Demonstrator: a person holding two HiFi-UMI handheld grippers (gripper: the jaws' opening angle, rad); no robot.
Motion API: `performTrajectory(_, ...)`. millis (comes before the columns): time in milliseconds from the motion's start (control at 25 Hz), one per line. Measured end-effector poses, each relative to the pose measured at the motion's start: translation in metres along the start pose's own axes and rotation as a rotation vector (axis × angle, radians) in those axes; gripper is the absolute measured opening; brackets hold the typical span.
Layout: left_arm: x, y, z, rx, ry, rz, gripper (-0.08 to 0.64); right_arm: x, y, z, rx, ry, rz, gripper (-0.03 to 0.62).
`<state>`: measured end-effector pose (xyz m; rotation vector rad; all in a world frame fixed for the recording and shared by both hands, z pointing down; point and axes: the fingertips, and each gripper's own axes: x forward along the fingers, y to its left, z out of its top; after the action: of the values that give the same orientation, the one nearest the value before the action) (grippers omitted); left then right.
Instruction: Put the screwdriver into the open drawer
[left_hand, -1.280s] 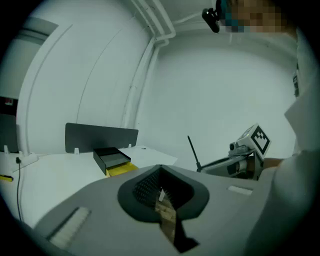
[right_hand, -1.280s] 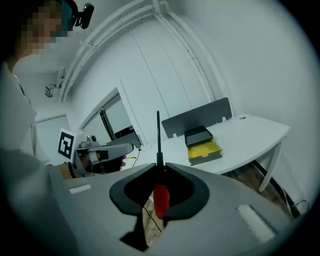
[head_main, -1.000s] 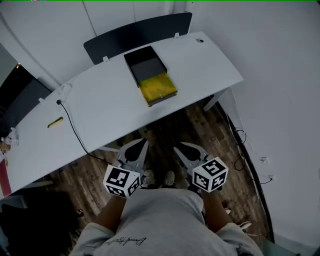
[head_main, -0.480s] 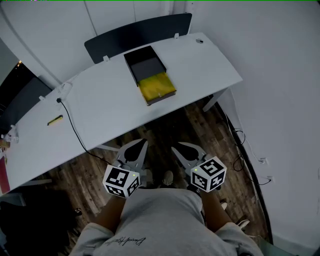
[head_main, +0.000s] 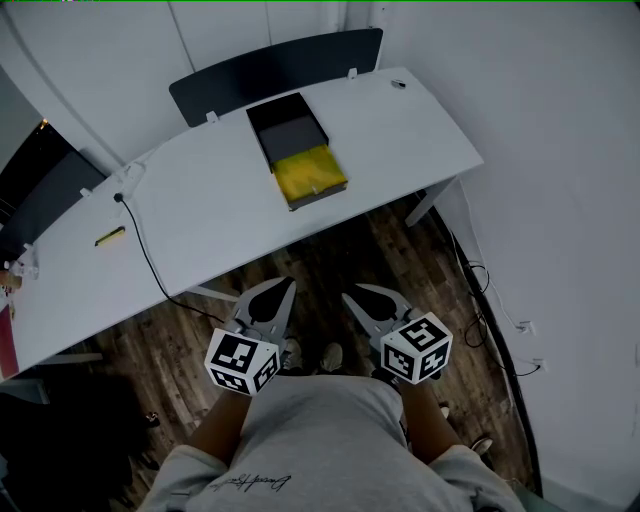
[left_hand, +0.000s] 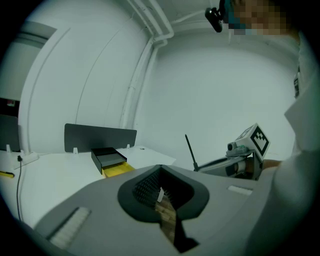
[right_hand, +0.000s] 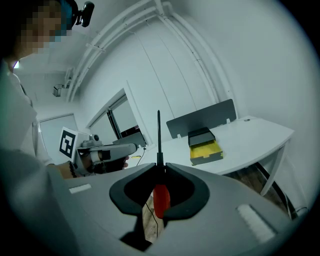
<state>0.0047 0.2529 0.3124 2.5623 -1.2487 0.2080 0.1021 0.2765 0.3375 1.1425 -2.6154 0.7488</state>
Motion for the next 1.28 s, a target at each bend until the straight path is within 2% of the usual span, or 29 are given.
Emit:
performTrajectory(600, 0.0, -0.028, -0.005, 0.002, -0.013, 0.071, 0.0, -0.024, -0.012, -0.005, -0.02, 0.013, 0.067, 0.074)
performTrajectory(1280, 0.014, -0.013, 0.008, 0.025, -0.038, 0.082, 0.0, -0.004, -0.022, 0.009, -0.064, 0.02, 0.085, 0.074)
